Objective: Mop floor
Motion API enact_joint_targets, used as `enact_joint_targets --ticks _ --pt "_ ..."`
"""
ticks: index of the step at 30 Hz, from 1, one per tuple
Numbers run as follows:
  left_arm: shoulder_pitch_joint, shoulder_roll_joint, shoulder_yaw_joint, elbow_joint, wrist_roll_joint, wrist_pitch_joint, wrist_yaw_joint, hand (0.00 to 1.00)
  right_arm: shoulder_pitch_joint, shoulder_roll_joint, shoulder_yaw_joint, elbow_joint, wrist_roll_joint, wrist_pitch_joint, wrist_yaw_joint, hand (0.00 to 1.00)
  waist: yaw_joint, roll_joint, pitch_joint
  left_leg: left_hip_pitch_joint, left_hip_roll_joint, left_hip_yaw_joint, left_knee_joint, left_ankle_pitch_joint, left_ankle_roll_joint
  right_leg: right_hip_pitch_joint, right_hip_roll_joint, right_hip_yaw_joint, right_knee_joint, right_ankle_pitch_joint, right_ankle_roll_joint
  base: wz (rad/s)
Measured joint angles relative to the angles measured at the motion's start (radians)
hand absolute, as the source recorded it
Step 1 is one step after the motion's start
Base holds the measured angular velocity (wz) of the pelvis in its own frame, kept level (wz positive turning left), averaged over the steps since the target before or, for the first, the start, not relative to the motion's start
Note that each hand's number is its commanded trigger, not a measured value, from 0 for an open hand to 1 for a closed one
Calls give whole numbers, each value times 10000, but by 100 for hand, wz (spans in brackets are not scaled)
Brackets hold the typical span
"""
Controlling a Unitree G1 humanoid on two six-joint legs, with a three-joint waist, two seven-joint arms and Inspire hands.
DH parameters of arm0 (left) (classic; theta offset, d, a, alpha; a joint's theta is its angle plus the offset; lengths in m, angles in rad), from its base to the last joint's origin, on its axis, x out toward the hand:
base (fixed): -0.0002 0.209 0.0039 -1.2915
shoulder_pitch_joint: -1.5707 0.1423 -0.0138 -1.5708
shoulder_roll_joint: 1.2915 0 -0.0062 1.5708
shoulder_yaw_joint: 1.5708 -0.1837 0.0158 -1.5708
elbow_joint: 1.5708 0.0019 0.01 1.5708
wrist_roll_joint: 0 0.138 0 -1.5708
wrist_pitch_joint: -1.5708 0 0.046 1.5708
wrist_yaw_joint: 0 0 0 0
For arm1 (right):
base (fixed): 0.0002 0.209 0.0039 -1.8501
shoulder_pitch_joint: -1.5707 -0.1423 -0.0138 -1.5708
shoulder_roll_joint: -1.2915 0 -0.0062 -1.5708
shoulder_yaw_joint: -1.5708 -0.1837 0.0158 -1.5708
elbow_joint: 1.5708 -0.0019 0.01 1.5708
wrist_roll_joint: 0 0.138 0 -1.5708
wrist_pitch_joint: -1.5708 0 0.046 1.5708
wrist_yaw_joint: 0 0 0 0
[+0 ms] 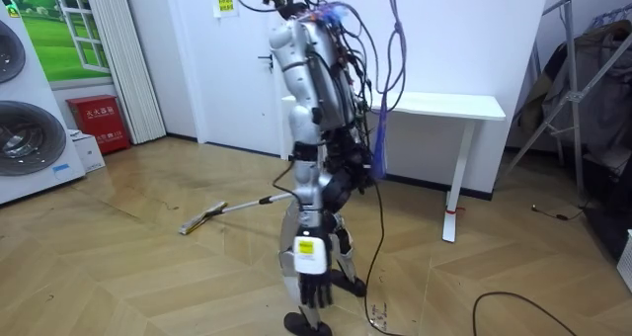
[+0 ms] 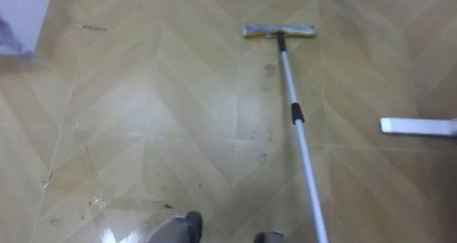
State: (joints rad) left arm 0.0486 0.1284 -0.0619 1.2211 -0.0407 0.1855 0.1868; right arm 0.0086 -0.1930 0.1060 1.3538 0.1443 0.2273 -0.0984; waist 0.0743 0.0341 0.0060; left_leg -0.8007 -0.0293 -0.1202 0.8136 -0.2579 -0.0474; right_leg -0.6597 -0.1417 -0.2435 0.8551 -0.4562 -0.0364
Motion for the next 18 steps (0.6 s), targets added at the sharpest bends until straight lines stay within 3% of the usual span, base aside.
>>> enact_joint_targets --ticks 1,2,3,4,5,6,7,8,9,10,11,12,13,14,15,16,17,18 --pt "39 83 -208 198 -299 45 -4 0 -356 -97 -46 253 81 17 6 100 195 13 -13 -502 70 117 1147 107 -87 -175 -124 -13 580 -367 -231 -11" --pt "285 140 -385 352 -647 58 3 0 -752 -260 -93 535 75 73 62 100 507 -103 50 -1092 230 508 3323 523 55 -272 -181 -3 1278 -722 -526 -32" --pt "451 147 -502 425 -821 58 11 0 -977 -379 -90 602 53 156 137 100 675 -90 26 -1381 210 608 4321 964 165 -322 -173 67 1600 -896 -600 -57" --pt "595 151 -758 523 -1203 57 9 0 -1537 -596 -87 651 24 280 288 100 785 -148 -10 -2030 173 787 5606 2211 253 -444 -162 284 2184 -1135 -645 -43" --pt "622 157 -845 566 -1341 75 6 0 -1882 -692 -75 650 25 290 369 100 812 -209 28 -2381 190 850 5999 3007 167 -545 -159 412 2434 -1235 -674 -38" --pt "733 174 -964 659 -1695 79 -9 0 -2529 -867 -19 663 47 239 565 100 927 -290 90 -3130 240 1008 6994 4075 123 -684 -176 566 2809 -1374 -769 -25" --pt "799 228 -1026 666 -1852 16 -48 0 -3116 -922 34 715 111 108 730 100 1036 -428 174 -3804 368 1274 8442 3661 150 -761 -184 718 3088 -1506 -806 -20" --pt "789 252 -1025 661 -1852 -39 -80 0 -3406 -920 50 757 193 28 807 100 1079 -541 248 -4049 393 1487 8877 3268 171 -761 -217 792 3142 -1543 -807 -10" --pt "781 296 -1026 532 -1828 -110 -222 0 -3846 -906 168 826 500 -90 969 100 1144 -753 355 -4277 427 1834 9000 2522 261 -741 -243 938 3105 -1573 -749 0" --pt "799 324 -1020 440 -1800 -139 -392 0 -4195 -877 324 817 813 -89 1089 100 1177 -926 398 -4114 449 2074 8110 1988 347 -730 -282 1059 3038 -1604 -582 12" --pt "774 335 -973 376 -1600 -150 -644 0 -4267 -902 405 819 1010 -128 1150 100 1165 -879 367 -3644 338 2129 6314 1671 360 -620 -274 1012 2879 -1616 -389 19" --pt "712 346 -973 351 -1480 -159 -754 0 -4242 -928 499 824 1154 -148 1187 100 1167 -823 351 -3296 309 2120 5273 1559 384 -546 -244 995 2809 -1655 -290 25" --pt "613 344 -973 354 -1213 -123 -943 0 -4076 -975 600 834 1439 -172 1282 100 1134 -670 310 -2514 330 2068 3238 1413 434 -312 -222 769 2577 -1775 -275 21" --pt "495 379 -970 365 -1087 37 -1090 0 -3786 -1049 698 828 1771 -197 1436 100 1039 -493 291 -1838 317 2057 1780 885 653 -53 -232 602 2370 -1895 -139 20" --pt "370 418 -978 382 -1062 95 -1136 0 -3618 -1081 695 831 1889 -202 1477 100 1005 -449 250 -1628 286 2158 1474 357 750 -6 -280 599 2266 -1934 -61 21" --pt "25 444 -953 510 -1059 122 -1178 0 -3261 -1217 687 856 2014 -197 1578 100 967 -432 227 -1535 47 2223 1244 -180 1182 -14 -482 598 2151 -1874 164 23" --pt "-314 433 -850 654 -1061 147 -1171 0 -2918 -1394 698 950 1982 -198 1657 100 856 -350 230 -1540 -216 2255 1329 -490 1473 -247 -502 914 2688 -1646 227 29" --pt "-442 424 -749 636 -1062 158 -1139 0 -2727 -1484 704 1011 1960 -194 1662 100 742 -258 211 -1508 -370 2249 1438 -639 1570 -458 -532 1200 3233 -1298 246 43"
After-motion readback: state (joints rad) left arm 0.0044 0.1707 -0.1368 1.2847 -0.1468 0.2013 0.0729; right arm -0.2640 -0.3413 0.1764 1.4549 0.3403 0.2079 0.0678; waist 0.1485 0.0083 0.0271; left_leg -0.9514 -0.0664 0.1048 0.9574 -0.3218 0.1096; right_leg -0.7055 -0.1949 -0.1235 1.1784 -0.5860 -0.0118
